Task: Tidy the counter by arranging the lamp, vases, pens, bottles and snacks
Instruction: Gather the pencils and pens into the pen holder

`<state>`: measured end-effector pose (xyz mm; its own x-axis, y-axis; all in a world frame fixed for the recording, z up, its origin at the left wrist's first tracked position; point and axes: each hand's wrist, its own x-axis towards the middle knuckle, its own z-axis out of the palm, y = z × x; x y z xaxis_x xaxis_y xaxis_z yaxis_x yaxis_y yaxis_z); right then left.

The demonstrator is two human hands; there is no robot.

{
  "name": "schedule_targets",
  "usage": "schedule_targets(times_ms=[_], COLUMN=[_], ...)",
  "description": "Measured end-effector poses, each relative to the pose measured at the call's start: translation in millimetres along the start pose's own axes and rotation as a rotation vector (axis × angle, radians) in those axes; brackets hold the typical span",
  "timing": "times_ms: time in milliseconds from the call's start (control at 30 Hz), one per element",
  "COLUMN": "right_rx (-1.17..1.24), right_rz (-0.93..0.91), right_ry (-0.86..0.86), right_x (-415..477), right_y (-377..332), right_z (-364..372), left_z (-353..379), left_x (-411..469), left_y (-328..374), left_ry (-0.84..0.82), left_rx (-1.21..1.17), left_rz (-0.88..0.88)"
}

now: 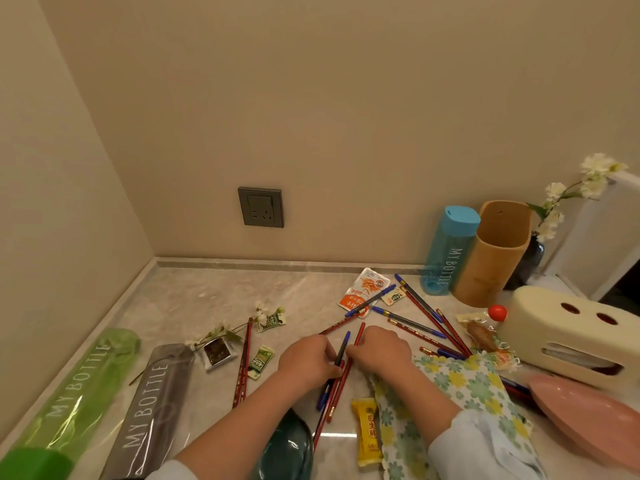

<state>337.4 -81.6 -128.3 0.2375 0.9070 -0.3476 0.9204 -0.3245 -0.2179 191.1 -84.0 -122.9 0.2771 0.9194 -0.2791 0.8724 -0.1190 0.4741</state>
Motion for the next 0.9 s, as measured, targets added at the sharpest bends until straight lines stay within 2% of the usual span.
schedule_targets(times_ms=[533, 800, 900], right_rx=[-0.012, -0.116, -0.06], right_rz=[0.002, -0.016, 0.006], right_ry=[0.177, 0.136, 0.11], right_x=[-1.5, 1.5, 0.1], right_y=[-0.8, -7.6, -6.7], right_z=[10.1, 10.0, 7.3], left_z=[-3.1, 4.2, 6.1], left_x=[8.0, 1.3, -1.2], left_y=[7.3, 6.2, 6.0], left_ry=[-0.055, -0.002, 0.028], left_rx=[0.092, 0.102, 0.088], left_rz=[0.035, 0.053, 0.055])
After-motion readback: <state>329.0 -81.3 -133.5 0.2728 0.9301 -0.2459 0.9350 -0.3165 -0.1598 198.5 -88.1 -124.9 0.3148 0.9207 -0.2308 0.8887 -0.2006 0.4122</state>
